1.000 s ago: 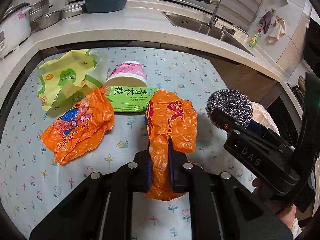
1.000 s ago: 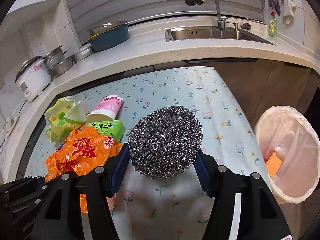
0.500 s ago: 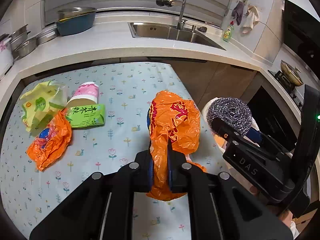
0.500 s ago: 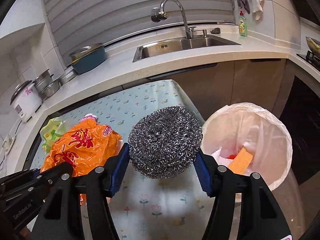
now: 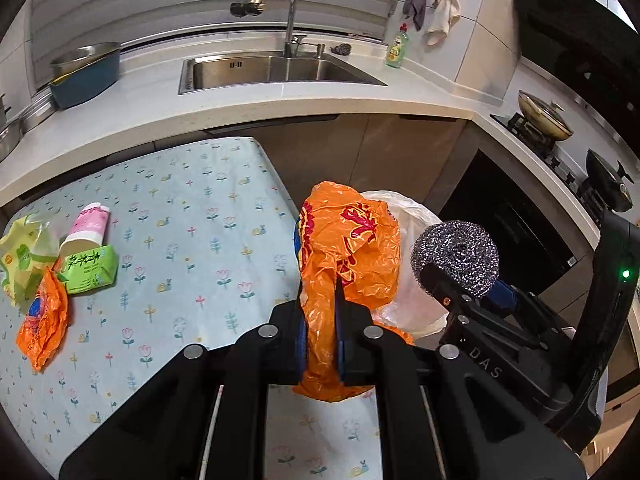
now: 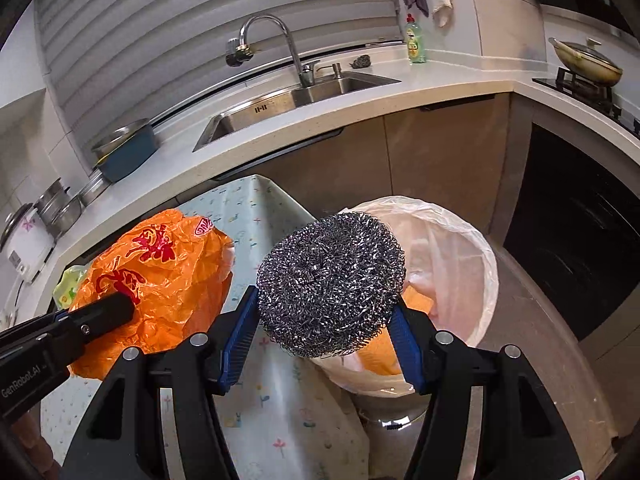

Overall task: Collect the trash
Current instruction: 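Carry the orange bag and scouring pad over the bin and open both tools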

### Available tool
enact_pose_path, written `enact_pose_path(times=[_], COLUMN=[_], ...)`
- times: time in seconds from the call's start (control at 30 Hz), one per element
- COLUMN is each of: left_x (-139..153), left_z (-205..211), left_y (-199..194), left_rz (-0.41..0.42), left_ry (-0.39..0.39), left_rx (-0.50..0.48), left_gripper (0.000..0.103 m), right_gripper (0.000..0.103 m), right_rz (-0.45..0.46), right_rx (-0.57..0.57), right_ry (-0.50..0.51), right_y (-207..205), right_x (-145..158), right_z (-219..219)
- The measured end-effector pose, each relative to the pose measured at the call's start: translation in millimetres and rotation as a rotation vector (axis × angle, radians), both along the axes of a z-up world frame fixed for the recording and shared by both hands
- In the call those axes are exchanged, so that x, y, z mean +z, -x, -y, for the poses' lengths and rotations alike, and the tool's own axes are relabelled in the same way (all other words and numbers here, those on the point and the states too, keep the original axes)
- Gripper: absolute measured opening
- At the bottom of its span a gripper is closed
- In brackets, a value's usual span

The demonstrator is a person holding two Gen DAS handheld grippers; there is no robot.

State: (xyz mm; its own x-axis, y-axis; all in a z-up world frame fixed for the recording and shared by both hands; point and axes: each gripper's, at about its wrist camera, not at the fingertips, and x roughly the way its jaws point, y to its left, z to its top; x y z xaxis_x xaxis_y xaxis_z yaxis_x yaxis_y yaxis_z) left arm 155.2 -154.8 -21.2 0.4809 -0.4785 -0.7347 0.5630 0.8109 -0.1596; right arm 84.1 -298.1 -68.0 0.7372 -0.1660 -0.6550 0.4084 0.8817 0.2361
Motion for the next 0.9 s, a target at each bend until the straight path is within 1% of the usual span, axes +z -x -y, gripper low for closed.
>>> enact_pose_path(times=[0.17, 0.3, 0.6, 0.7, 0.73, 0.77, 0.8, 0.9], left_x=[-3, -4, -8, -8, -8, -7, -7, -4], left_z=[33, 52, 81, 87, 88, 89, 89, 89], left_y=[-3, -8, -19, -22, -23, -23, -24, -27], left_rz=[-0.007, -0.019, -0.032, -0.018, -0.007, -0.001, 0.002, 0.013], left_ry=[-0.004, -0.004, 0.007, 0.005, 0.002, 0.002, 0.004, 0.006], left_rx=[-0.049, -0.070, -0.103, -0.104, -0.097, -0.093, -0.092, -0.076], left_gripper=[0.010, 0.010, 0.012, 0.016, 0.019, 0.027, 0.033, 0.034], right_gripper=[0.060, 0.060, 0.060, 0.060, 0.060, 0.060, 0.060, 0.060], right_rz=[-0.004, -0.009, -0.016, -0.016, -0.017, -0.017, -0.018, -0.016], right_rx=[-0.043, -0.067, -0.087, -0.086, -0.085, -0.084, -0.083, -0.080], right_ry=[-0.009, -0.016, -0.016, -0.011, -0.010, -0.007, -0.005, -0.003], right_y=[11, 17, 18, 16, 15, 13, 12, 9], right_x=[-5, -8, -11, -11, -10, -10, -10, -10], right_z=[24, 38, 52, 54, 54, 55, 54, 55])
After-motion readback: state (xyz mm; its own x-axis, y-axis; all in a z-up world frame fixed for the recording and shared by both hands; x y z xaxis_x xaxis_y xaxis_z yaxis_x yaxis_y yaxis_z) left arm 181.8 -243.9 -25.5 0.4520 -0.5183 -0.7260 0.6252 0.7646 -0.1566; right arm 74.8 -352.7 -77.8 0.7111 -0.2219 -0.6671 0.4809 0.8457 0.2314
